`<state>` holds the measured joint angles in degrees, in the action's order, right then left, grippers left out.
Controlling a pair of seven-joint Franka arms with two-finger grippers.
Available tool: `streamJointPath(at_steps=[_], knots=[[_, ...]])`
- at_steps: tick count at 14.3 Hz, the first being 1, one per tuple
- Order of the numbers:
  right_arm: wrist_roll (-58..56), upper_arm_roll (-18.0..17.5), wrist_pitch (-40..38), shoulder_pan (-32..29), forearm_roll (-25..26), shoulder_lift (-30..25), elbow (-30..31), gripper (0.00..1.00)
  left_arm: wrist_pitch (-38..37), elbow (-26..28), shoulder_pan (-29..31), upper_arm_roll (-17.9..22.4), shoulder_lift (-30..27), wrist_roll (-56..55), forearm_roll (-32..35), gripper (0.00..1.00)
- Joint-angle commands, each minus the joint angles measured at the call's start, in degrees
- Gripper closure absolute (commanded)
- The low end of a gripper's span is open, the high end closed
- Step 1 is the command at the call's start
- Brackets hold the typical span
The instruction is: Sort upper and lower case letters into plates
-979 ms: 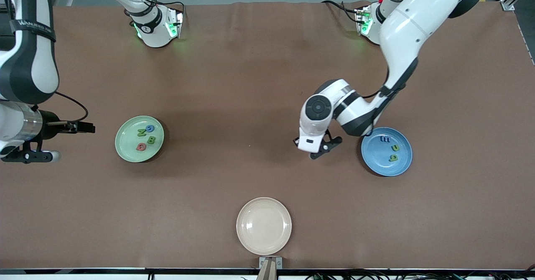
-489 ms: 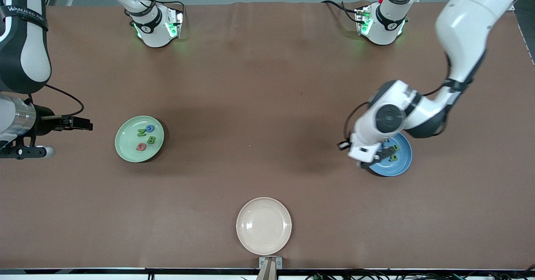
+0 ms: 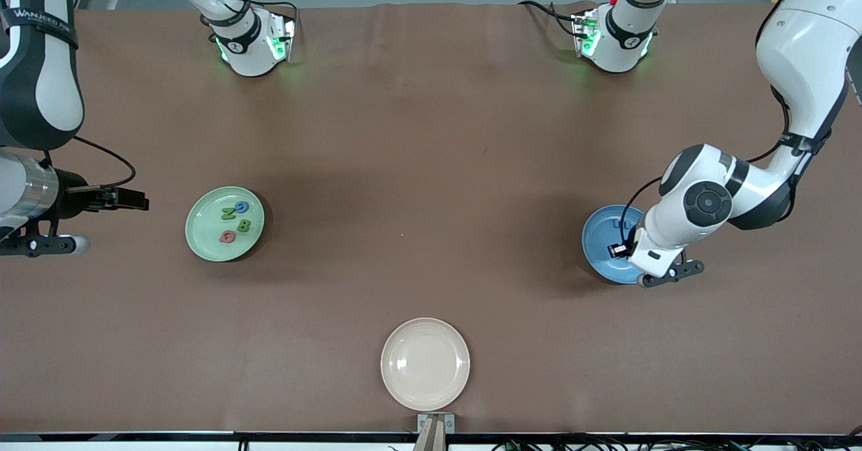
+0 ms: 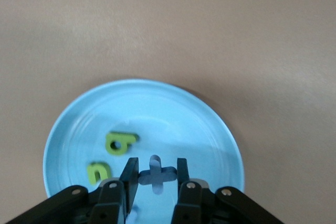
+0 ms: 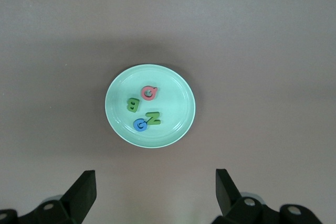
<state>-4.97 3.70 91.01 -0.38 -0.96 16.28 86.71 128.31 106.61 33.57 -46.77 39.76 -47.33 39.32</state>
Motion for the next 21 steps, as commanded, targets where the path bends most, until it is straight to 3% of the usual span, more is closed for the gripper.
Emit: streamJointPath(at_steps=[1, 13, 14, 16, 17, 21], knots=[[0.1, -1.4, 0.1, -1.2, 0.9, -1.9, 0.7, 0.00, 3.3, 0.3, -0.5, 0.6, 1.8, 0.5, 2.2, 0.90], [-0.1, -1.1, -3.1, -1.6, 1.1, -1.4, -9.3, 0.00, 4.8, 3.8, 0.4, 1.8, 2.3, -0.5, 6.0, 0.83], [0.0, -1.1, -3.2, -1.7, 1.2, -1.4, -10.1, 0.00, 4.8, 3.8, 0.4, 1.8, 2.3, -0.5, 6.0, 0.74], [-0.3, -1.1, -3.1, -2.9, 0.5, -1.3, -10.4, 0.00, 4.8, 3.6, 0.5, 1.6, 1.6, -0.3, 6.0, 0.21], [-0.3, -1.1, -3.0, -3.3, 0.2, -1.2, -10.4, 0.00, 4.7, 3.6, 1.0, 1.5, 1.0, 0.0, 5.9, 0.00], [-0.5, -1.1, -3.9, -3.1, 0.1, -1.5, -9.9, 0.00, -0.3, 2.5, 6.8, -5.1, -2.2, 0.0, 3.2, 0.00]])
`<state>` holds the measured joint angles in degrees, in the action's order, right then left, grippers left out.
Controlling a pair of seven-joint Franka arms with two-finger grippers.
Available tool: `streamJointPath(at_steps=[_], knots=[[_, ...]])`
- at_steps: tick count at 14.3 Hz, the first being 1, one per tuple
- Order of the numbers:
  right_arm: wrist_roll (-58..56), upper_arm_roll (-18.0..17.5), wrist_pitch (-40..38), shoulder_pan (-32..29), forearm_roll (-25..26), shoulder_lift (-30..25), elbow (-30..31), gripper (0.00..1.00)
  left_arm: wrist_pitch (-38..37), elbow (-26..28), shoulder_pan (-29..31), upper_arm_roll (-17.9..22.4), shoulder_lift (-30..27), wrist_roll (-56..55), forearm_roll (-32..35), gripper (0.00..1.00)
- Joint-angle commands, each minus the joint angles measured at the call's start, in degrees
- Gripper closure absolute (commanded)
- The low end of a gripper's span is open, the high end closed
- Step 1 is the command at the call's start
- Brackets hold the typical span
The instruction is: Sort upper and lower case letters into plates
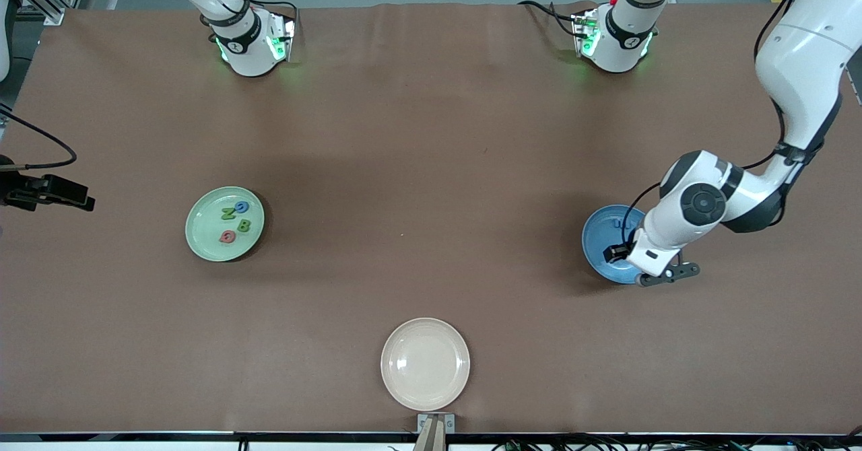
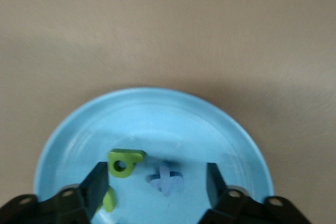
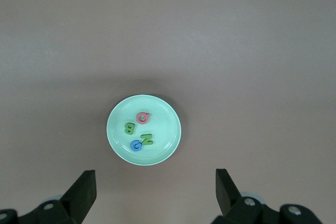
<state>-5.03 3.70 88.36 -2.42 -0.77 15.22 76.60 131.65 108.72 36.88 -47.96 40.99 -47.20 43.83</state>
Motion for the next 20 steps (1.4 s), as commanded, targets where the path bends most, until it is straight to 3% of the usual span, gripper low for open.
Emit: streamJointPath(at_steps=[1, 4, 14, 16, 18, 20], knots=[[-0.5, -1.3, -2.9, -0.8, 0.2, -0.5, 0.3, 0.00, -6.2, -1.1, 5.3, -6.2, -3.5, 0.1, -1.6, 0.00], [-0.4, -1.4, -4.2, 1.1, 0.7, -1.2, 0.7, 0.00, -8.8, -3.1, 7.9, -9.9, -3.5, 0.4, -1.6, 0.00], [-0.2, -1.5, -4.4, 1.2, -0.1, -7.8, 6.3, 0.00, -8.9, -5.0, 7.4, -10.1, -3.9, 4.9, -2.0, 0.00], [-0.2, -1.5, -2.9, 1.3, -0.1, -10.9, 9.8, 0.00, -8.8, -5.0, 7.2, -9.7, -6.8, 9.9, -7.2, 0.00], [-0.2, -1.5, -2.5, 1.5, -0.1, -12.4, 11.3, 0.00, -8.8, -5.0, 4.0, -5.3, -11.3, 17.7, -15.5, 0.00], [-0.2, -1.5, -2.9, 1.5, -0.1, -13.2, 11.3, 0.00, -8.7, -5.1, -5.7, 7.0, -16.7, 25.7, -24.9, 0.00]])
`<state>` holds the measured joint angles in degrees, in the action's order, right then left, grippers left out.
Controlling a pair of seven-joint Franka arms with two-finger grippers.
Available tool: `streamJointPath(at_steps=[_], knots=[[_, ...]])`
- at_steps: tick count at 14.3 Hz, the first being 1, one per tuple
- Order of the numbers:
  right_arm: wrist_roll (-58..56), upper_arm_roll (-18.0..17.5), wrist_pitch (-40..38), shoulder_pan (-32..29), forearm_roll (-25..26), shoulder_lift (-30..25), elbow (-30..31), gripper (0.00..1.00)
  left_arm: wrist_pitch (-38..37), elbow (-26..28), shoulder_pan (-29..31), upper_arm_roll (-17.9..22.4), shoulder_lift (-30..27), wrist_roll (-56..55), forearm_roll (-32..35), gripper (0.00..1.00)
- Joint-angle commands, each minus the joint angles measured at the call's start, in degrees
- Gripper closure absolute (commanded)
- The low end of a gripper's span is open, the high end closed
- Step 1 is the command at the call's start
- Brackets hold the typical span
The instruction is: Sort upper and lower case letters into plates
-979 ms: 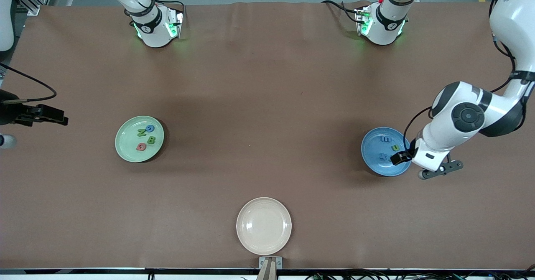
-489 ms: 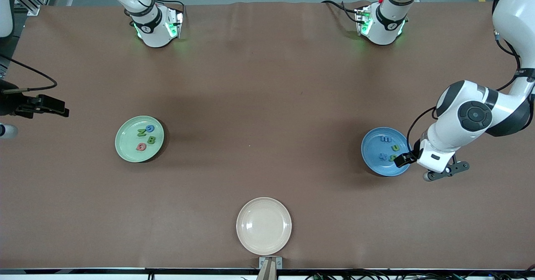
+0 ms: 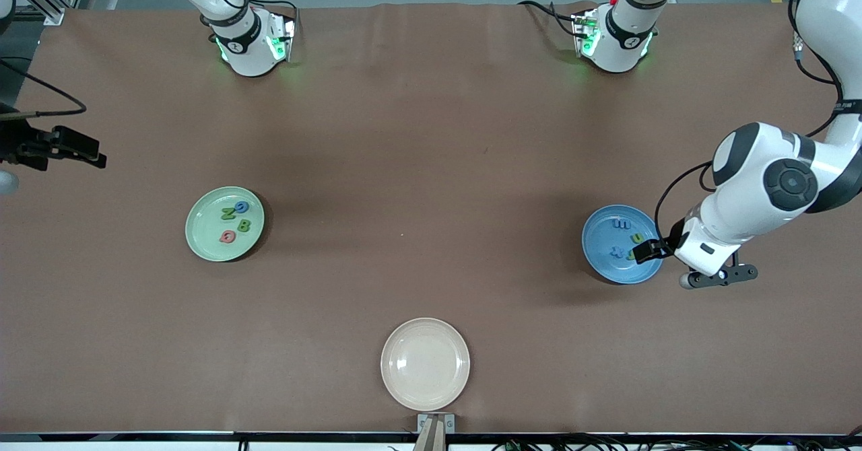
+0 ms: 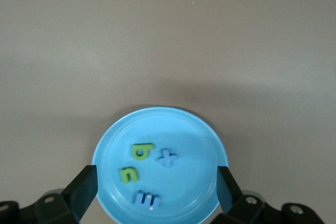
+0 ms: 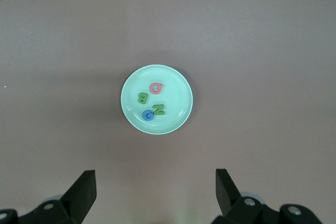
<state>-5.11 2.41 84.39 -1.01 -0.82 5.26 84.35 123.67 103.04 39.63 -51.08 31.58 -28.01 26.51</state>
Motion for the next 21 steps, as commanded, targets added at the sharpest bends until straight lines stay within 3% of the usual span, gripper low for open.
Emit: streamJointPath(at_steps=[1, 3, 7, 11, 15, 21], knots=[[-0.2, -0.2, 0.9, 0.1, -0.1, -3.7, 3.5, 0.00, -0.7, 0.7, -13.2, 15.5, -9.0, 9.5, -11.2, 0.00], [-0.2, -0.2, 0.2, 0.1, -0.1, -4.5, 3.5, 0.00, -0.8, 0.7, -23.7, 26.3, -11.3, 11.2, -17.0, 0.00], [-0.3, -0.1, -0.3, 0.1, -0.1, -4.9, 3.7, 0.00, -1.9, 0.5, -37.0, 38.8, -13.6, 11.3, -22.0, 0.00], [-0.3, -0.1, -0.7, 0.0, -0.1, -8.0, 5.7, 0.00, -2.7, 0.5, -36.7, 39.7, -15.9, 12.6, -22.3, 0.00], [-0.3, -0.1, 1.5, 0.0, -0.1, -12.9, 11.9, 0.00, -4.4, 0.8, -35.2, 39.6, -21.0, 14.2, -22.4, 0.00], [-0.4, -0.3, 1.7, 0.2, 0.5, -13.6, 12.0, 0.00, -13.1, -1.2, -33.6, 40.4, -29.3, 19.9, -24.5, 0.00]])
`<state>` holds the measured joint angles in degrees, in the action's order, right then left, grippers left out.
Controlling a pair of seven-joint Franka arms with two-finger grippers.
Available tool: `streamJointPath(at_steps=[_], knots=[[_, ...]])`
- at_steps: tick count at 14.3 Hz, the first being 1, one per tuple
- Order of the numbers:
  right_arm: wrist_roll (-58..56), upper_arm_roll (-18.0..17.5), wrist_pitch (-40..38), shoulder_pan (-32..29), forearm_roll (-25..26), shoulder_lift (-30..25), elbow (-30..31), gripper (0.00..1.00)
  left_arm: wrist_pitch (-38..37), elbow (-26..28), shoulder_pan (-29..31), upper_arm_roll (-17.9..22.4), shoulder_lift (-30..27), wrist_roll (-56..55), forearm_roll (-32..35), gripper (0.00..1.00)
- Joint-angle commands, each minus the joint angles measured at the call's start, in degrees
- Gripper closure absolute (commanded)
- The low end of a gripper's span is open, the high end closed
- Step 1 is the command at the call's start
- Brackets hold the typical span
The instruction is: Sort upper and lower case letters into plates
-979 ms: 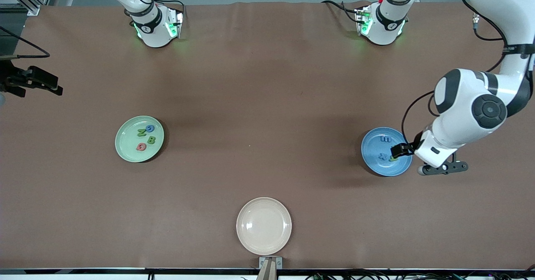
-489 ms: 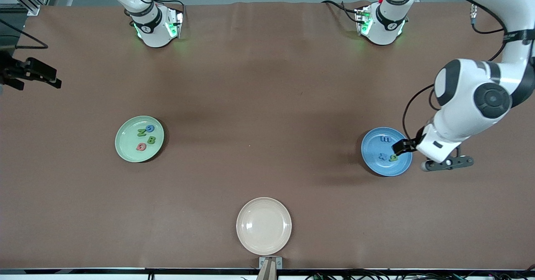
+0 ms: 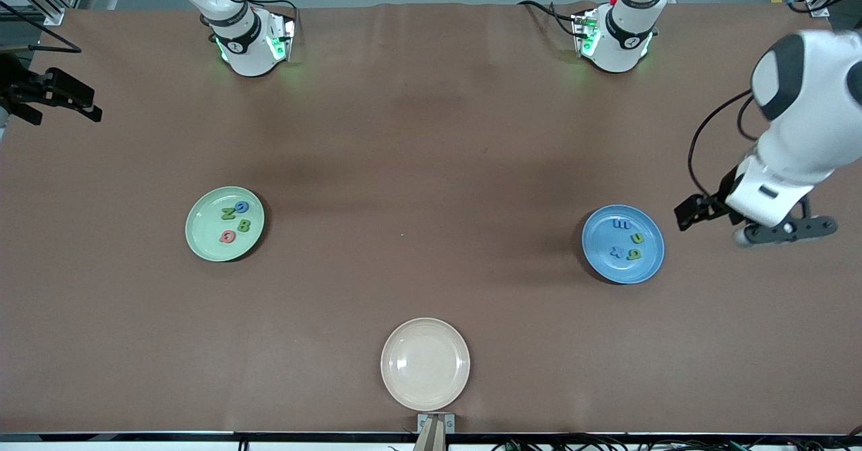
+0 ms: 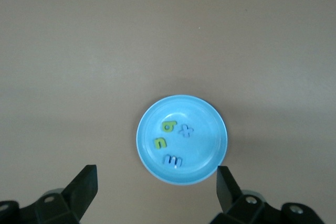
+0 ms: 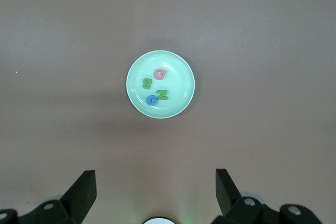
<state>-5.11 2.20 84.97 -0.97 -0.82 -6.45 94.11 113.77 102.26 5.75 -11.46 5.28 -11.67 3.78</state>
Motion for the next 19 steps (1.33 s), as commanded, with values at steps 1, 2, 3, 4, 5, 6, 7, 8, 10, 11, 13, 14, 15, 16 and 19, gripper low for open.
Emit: streamJointPath(at_steps=[1, 2, 3, 4, 5, 6, 7, 8, 10, 11, 13, 14, 15, 16, 19], knots=[[-0.4, -0.1, 1.5, 0.3, 0.6, -1.9, 2.2, 0.00, -6.6, -2.5, 1.8, 0.8, -3.4, 5.4, -1.8, 0.00], [-0.4, -0.1, 1.6, 1.0, 0.6, -1.9, 2.3, 0.00, -10.2, -5.1, 2.5, 0.7, -3.4, 6.8, -1.8, 0.00], [-0.4, -0.1, 1.6, 1.4, 0.8, -1.9, 2.3, 0.00, -12.9, -7.2, 2.7, 0.8, -3.4, 8.1, -1.8, 0.00], [-0.4, -0.1, 1.6, 1.4, 0.9, -1.9, 2.3, 0.00, -15.1, -9.1, 3.0, 0.9, -3.5, 8.9, -1.9, 0.00], [-0.4, -0.1, 1.6, 1.5, 1.4, -1.9, 2.3, 0.00, -16.9, -10.4, 3.6, 0.7, -3.5, 9.2, -1.9, 0.00], [-0.4, -0.1, 1.6, 1.7, 2.0, -1.9, 2.3, 0.00, -18.2, -11.4, 3.7, 0.7, -3.7, 9.2, -2.4, 0.00], [-0.5, -0.1, 1.6, 1.9, 2.2, -1.8, 2.3, 0.00, -19.5, -12.3, 3.7, 0.8, -3.9, 9.5, -4.5, 0.00], [-0.4, 0.0, 1.6, 1.9, 2.3, -1.8, 2.3, 0.00, -20.1, -13.2, 3.7, 1.0, -4.5, 10.0, -4.7, 0.00], [-0.3, 0.2, 1.4, 1.7, 2.2, -1.8, 2.3, 0.00, -21.2, -13.5, 6.1, 0.7, -4.9, 11.1, -6.5, 0.00], [-0.2, 0.4, 1.0, 1.5, 1.5, -1.8, 2.3, 0.00, -21.3, -14.4, 6.3, 0.3, -5.1, 10.8, -7.3, 0.00], [0.2, 0.4, 0.8, 1.3, 1.3, -1.9, 2.4, 0.00, -21.4, -14.6, 6.1, -0.7, -5.3, 10.8, -7.3, 0.00], [0.5, 0.4, 0.8, 1.3, 1.3, -1.9, 2.4, 0.00, -21.9, -14.5, 6.5, -0.6, -5.5, 10.8, -7.4, 0.00], [0.5, 0.4, 0.7, 1.3, 0.6, -1.9, 2.4, 0.00, -22.1, -14.5, 6.5, -0.6, -5.5, 10.7, -7.5, 0.00], [0.8, 0.4, 0.4, 1.3, 0.1, -1.9, 2.4, 0.00, -22.2, -14.6, 6.6, -0.6, -5.5, 10.3, -7.4, 0.00], [0.9, 0.4, 0.1, 1.3, 0.0, -2.0, 2.6, 0.00, -22.2, -14.5, 6.4, -0.7, -5.5, 10.2, -7.3, 0.00]])
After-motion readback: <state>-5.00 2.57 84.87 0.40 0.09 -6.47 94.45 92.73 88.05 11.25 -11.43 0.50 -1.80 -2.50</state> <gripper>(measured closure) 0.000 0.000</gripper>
